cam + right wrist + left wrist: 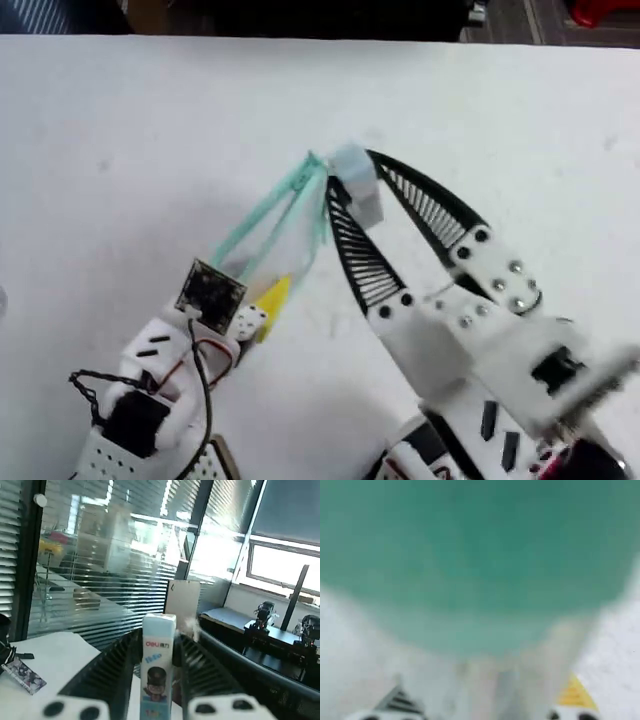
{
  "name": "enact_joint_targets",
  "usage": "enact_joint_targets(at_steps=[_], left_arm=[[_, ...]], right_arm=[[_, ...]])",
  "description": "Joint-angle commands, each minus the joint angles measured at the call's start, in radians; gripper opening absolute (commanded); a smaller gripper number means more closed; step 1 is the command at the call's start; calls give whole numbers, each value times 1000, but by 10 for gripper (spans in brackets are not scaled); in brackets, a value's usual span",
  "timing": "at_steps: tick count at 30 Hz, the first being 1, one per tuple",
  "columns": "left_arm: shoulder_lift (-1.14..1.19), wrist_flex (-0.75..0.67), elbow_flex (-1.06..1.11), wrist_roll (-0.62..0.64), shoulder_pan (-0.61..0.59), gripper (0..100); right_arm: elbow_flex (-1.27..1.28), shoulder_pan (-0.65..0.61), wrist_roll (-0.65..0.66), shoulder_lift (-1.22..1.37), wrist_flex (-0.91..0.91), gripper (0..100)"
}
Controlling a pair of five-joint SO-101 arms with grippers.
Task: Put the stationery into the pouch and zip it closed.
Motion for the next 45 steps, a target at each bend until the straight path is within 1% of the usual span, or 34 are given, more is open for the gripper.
enact_joint_targets(at_steps=[1,7,9,12,19,32,38,40,43,44,45], left_arm=[[-10,12,-48,-6,18,204],[-10,6,-48,-6,12,204],[-10,5,-48,-6,12,204],[-10,5,-48,-6,12,204],[-10,-3,-49,-6,12,204],[-10,-3,-49,-3,10,204],[-10,-3,-49,-2,10,204],[-10,-3,-49,-2,10,204],[-10,-3,-49,-2,10,204],[-10,-3,-49,-2,10,204],[-10,-3,-49,-2,10,204]], right_arm=[[43,-25,6,2,-59,16],[198,-114,8,67,-163,16],[239,-125,9,97,-219,16],[273,-128,6,139,-251,16],[313,-127,6,213,-252,16],[397,-128,6,213,-245,16],[430,-122,12,99,-216,21],[446,-122,14,51,-171,69],[486,-122,12,-10,-125,207],[496,-122,12,-22,-117,231],[502,-122,12,-35,-114,235]])
